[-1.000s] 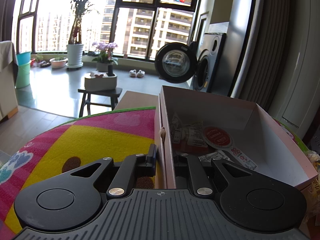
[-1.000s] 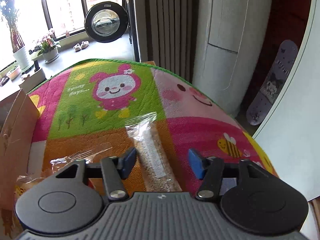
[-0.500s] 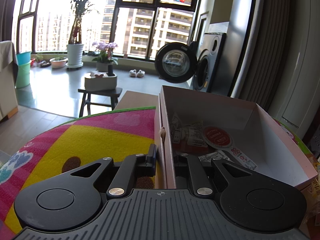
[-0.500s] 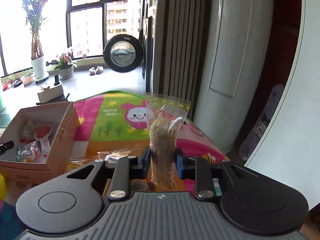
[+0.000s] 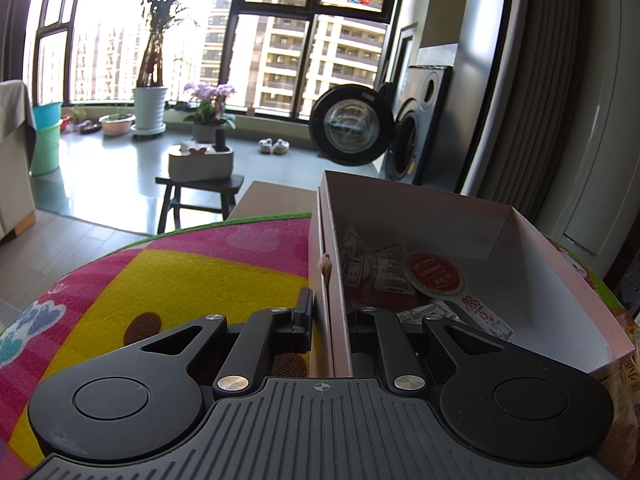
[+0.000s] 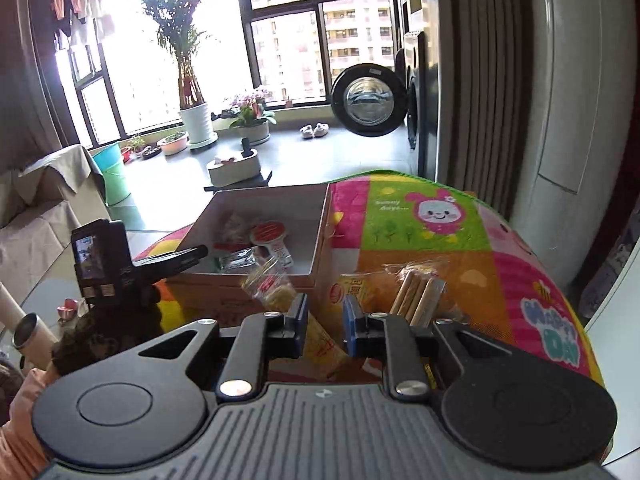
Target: Organize objects
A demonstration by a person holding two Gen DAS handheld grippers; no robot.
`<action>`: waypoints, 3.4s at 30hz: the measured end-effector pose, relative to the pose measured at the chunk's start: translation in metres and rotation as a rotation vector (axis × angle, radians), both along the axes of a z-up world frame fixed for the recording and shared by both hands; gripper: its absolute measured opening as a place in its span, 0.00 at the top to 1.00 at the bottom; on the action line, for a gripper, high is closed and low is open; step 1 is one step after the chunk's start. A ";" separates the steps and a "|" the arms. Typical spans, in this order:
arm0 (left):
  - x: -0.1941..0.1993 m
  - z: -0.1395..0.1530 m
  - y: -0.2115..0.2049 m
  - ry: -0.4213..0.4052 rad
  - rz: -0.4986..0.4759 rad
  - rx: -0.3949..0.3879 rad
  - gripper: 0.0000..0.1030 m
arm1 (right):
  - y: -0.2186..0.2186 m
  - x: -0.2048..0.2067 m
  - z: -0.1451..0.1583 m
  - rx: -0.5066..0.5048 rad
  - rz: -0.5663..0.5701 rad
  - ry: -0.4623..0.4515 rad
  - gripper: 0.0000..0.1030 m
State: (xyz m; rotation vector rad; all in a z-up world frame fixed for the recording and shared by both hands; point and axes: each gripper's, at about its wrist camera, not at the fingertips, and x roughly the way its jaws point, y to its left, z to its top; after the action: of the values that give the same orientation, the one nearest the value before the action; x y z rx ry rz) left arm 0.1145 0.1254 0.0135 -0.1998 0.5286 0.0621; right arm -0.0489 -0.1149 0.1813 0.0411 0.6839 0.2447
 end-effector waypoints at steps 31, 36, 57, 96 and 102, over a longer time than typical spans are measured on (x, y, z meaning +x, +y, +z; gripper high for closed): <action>0.000 0.000 0.000 0.000 0.000 0.000 0.87 | 0.026 0.055 -0.129 -0.071 0.052 0.211 0.55; 0.000 0.000 0.000 0.000 0.000 0.000 0.87 | 0.026 0.013 -0.121 -0.051 0.127 0.281 0.55; 0.001 0.000 0.001 0.000 0.000 0.000 0.87 | 0.115 0.017 -0.122 -0.164 0.227 0.183 0.68; 0.003 -0.003 0.005 0.004 -0.001 -0.011 0.86 | 0.130 0.166 -0.086 -0.265 -0.030 0.084 0.56; 0.002 -0.003 0.006 0.004 -0.003 -0.012 0.86 | 0.112 0.135 -0.058 -0.197 -0.018 0.029 0.45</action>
State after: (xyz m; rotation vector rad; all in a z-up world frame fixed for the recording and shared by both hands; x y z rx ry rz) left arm 0.1163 0.1314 0.0103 -0.2110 0.5334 0.0559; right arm 0.0866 -0.0029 0.1230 -0.1379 0.7333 0.1591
